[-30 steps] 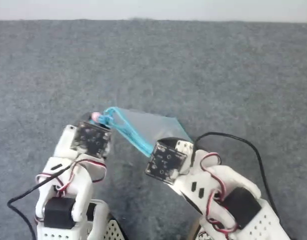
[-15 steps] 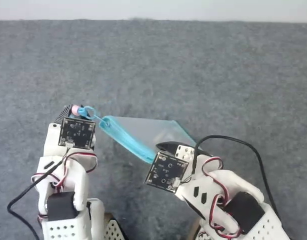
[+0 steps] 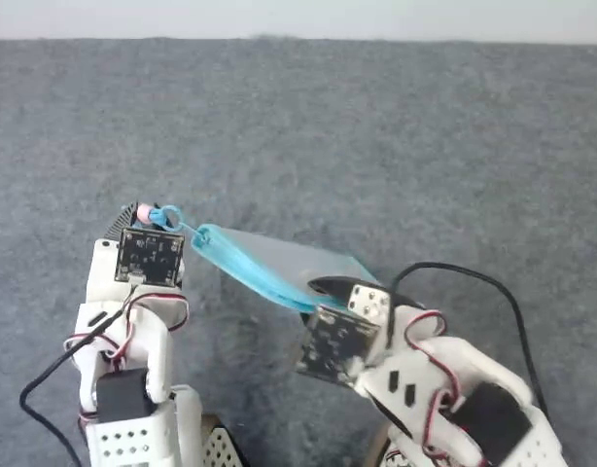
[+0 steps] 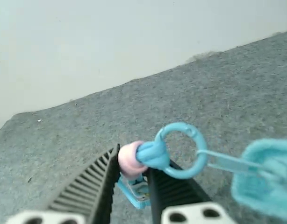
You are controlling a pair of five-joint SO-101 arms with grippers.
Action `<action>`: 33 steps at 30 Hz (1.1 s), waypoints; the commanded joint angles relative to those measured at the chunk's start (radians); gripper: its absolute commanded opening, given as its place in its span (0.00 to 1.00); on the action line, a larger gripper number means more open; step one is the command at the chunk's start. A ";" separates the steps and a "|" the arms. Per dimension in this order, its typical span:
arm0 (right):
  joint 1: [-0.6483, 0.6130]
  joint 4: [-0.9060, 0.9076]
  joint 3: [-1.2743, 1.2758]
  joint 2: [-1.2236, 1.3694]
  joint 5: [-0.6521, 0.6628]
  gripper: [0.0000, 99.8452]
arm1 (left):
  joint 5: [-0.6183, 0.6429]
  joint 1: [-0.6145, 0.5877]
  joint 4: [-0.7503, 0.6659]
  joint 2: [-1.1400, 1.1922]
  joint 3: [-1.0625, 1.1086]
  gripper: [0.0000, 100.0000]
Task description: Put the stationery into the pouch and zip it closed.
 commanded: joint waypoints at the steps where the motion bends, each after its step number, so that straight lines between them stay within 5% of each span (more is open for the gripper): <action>1: 0.018 0.045 -0.071 -0.042 0.021 0.01 | -0.006 -0.008 -0.057 -0.005 0.002 0.01; 9: 0.097 -0.021 -0.051 0.019 0.026 0.01 | 0.000 0.163 0.031 -0.012 0.005 0.02; 15: 0.289 -0.234 -0.058 0.225 0.032 0.01 | 0.074 0.311 0.081 -0.012 0.005 0.16; 28: 0.466 -0.452 -0.310 0.852 0.020 0.01 | 0.230 0.316 0.083 -0.012 0.008 0.25; 33: 0.461 -0.390 -0.423 1.029 -0.123 0.01 | 0.224 0.315 0.077 -0.014 0.025 0.25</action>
